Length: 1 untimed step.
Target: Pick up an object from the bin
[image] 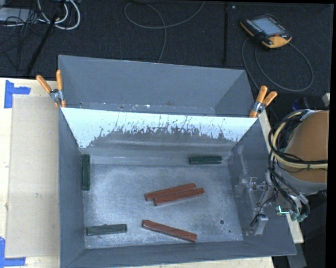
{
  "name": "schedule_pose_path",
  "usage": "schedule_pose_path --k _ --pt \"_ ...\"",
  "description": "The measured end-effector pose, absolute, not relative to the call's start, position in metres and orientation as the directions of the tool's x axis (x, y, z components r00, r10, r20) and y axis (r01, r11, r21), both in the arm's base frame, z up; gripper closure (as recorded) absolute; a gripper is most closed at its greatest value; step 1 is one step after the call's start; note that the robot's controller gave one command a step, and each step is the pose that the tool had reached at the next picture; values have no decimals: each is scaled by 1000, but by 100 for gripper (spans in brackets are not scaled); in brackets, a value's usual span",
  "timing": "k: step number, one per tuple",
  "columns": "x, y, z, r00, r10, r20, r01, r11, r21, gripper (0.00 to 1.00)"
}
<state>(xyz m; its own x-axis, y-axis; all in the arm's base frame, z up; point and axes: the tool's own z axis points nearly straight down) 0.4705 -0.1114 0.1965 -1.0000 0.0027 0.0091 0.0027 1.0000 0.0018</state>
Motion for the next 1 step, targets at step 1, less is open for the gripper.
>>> schedule_pose_path --k 1 --pt "472 -111 200 -1000 -1 2 -1 1000 0 0"
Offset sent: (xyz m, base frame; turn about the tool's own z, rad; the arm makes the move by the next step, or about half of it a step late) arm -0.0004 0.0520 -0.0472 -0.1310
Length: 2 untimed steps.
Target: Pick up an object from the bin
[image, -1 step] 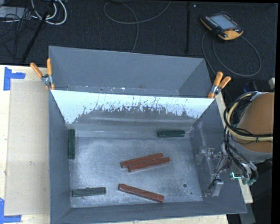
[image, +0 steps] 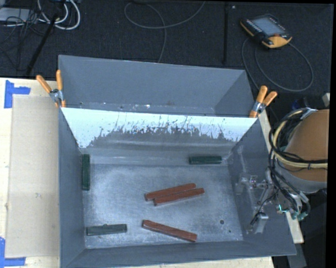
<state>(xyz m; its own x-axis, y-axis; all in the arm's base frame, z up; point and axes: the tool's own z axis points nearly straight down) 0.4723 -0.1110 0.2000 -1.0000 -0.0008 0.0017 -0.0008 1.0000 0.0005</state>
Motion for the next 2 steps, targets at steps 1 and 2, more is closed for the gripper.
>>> schedule_pose_path --k 1,2 --pt "472 -86 175 -998 -63 -1 -63 998 -1 0" --pt "483 -33 140 -962 -274 0 -274 962 0 0"
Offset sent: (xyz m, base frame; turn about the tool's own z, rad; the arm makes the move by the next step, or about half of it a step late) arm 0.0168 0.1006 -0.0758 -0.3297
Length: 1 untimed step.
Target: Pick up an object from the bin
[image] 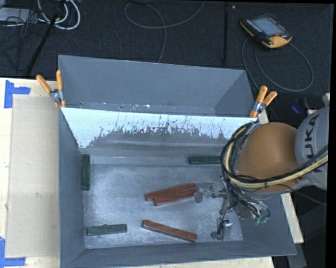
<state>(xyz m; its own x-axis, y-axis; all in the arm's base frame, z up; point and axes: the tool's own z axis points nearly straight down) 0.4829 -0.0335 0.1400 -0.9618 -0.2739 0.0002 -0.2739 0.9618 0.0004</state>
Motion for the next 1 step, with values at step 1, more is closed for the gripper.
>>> schedule_pose_path --k 1 --pt "476 -34 95 -972 -235 -1 -235 972 1 0"
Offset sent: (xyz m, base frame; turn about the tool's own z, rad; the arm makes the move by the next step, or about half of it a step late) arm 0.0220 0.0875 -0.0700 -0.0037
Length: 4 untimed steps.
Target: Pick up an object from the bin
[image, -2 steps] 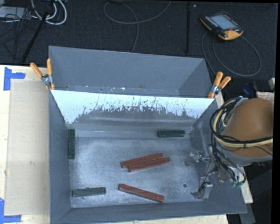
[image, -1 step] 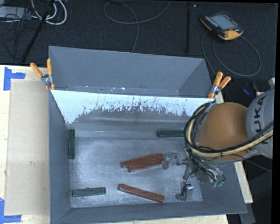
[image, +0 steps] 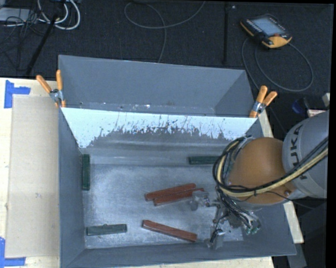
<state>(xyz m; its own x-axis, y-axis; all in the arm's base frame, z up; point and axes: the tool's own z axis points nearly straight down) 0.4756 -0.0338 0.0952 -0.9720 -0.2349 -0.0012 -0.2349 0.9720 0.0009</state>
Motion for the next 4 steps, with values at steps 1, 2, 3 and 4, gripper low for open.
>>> schedule_pose_path --k 1,2,3,4 --pt "492 12 78 -978 -208 1 -208 978 -2 0" --pt "489 31 124 -968 -250 9 -250 968 3 0" --pt "489 31 168 -975 -222 -4 -222 975 0 0" --pt "505 69 116 -988 -152 -8 -152 988 0 0"
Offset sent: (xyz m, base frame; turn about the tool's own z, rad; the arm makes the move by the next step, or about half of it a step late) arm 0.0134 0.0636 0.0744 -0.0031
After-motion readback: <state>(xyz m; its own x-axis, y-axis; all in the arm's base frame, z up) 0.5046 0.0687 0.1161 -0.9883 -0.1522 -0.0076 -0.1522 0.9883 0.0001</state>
